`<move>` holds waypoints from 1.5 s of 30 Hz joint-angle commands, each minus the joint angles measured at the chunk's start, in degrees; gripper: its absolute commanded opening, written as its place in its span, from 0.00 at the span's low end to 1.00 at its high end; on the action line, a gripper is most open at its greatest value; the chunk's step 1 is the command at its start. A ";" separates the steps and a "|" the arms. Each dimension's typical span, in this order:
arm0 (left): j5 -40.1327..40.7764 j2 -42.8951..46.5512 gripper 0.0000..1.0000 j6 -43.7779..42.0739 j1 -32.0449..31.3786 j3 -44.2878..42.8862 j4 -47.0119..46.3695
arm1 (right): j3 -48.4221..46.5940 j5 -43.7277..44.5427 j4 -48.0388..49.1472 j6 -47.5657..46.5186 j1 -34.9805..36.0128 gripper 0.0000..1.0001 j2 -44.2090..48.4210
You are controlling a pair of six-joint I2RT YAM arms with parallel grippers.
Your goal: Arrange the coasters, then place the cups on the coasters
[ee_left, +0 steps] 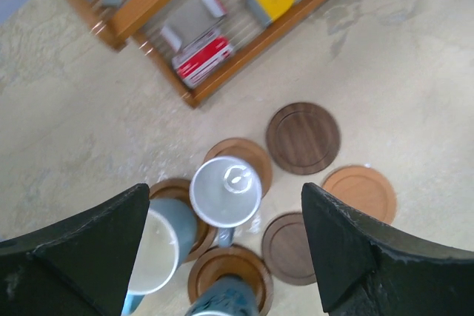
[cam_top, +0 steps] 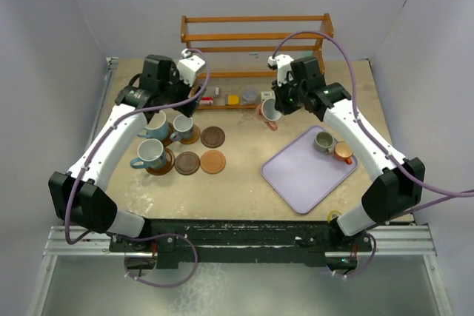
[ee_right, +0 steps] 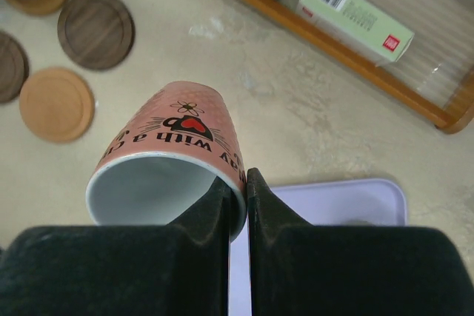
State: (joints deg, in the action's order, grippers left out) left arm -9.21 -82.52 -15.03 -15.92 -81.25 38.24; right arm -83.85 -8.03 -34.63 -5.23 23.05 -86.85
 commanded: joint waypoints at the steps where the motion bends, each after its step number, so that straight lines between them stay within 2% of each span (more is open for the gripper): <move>1: 4.10 -0.27 0.80 4.67 -6.15 -2.51 -7.56 | -4.00 13.11 11.61 11.79 3.23 0.00 0.36; 5: 3.23 -2.70 0.80 10.60 -9.81 -5.49 -8.82 | -4.05 21.41 15.02 16.46 5.78 0.00 -0.84; 15: 2.22 -5.94 0.80 23.35 -17.46 -10.45 -15.08 | -6.44 31.80 13.41 28.40 8.79 0.00 -2.98; 23: 5.28 -8.62 0.80 33.63 -19.21 -12.01 -19.44 | -9.61 39.33 10.69 31.88 11.90 0.00 -3.60; 28: 5.45 -12.02 0.79 36.55 -20.17 -15.36 -19.48 | -11.25 38.84 9.19 32.57 12.53 0.00 -4.85; 34: 6.87 -14.54 0.73 38.49 -20.72 -16.02 -18.91 | -11.26 38.07 9.02 33.99 13.27 0.00 -4.99; 45: 10.69 -18.46 0.52 38.67 -20.95 -18.23 -18.25 | -12.01 39.33 8.50 34.92 15.31 0.00 -5.13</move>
State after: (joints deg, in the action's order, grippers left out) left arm -0.49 -100.05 22.59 -36.58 -96.03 21.93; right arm -92.33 28.97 -28.45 27.97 37.58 -93.58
